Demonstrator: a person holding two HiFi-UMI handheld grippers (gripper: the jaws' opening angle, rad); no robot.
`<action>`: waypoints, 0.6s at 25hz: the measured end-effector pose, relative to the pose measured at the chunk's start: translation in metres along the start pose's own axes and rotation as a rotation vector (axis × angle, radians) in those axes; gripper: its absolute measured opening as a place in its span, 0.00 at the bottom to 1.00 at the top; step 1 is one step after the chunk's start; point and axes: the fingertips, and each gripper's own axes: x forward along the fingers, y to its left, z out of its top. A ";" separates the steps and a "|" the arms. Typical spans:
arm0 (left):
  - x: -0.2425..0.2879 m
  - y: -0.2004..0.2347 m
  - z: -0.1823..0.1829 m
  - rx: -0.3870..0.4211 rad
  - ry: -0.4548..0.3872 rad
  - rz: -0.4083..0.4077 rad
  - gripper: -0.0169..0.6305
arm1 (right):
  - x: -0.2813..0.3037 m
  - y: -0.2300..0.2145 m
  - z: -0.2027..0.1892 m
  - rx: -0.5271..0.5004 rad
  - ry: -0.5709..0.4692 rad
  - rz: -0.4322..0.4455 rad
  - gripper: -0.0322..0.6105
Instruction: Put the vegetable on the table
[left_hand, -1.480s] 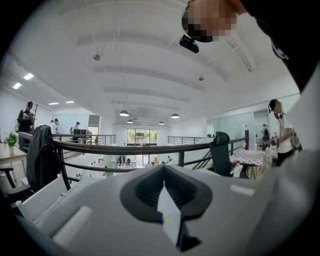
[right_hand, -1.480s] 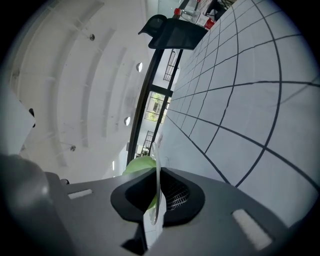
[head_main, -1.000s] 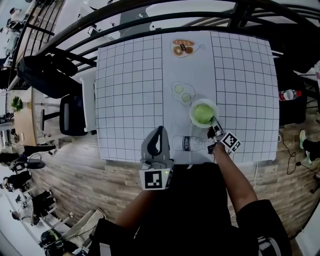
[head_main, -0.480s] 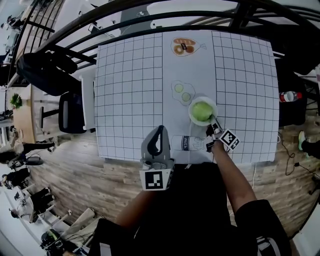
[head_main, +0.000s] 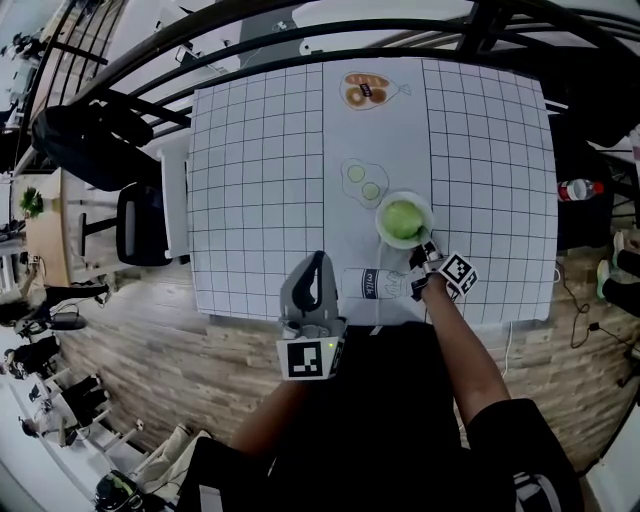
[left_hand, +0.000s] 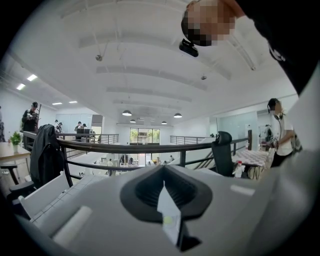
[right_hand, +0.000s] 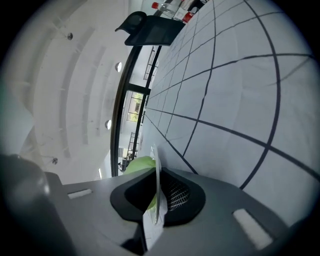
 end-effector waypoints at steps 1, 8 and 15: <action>-0.001 0.000 -0.003 -0.004 0.016 0.002 0.04 | 0.000 -0.001 0.000 0.012 0.010 -0.010 0.08; -0.008 -0.001 -0.014 -0.052 0.056 0.000 0.04 | -0.002 -0.009 -0.002 0.034 0.043 -0.112 0.09; -0.017 0.005 -0.009 -0.035 0.026 -0.009 0.04 | -0.010 -0.010 -0.009 0.043 0.051 -0.141 0.18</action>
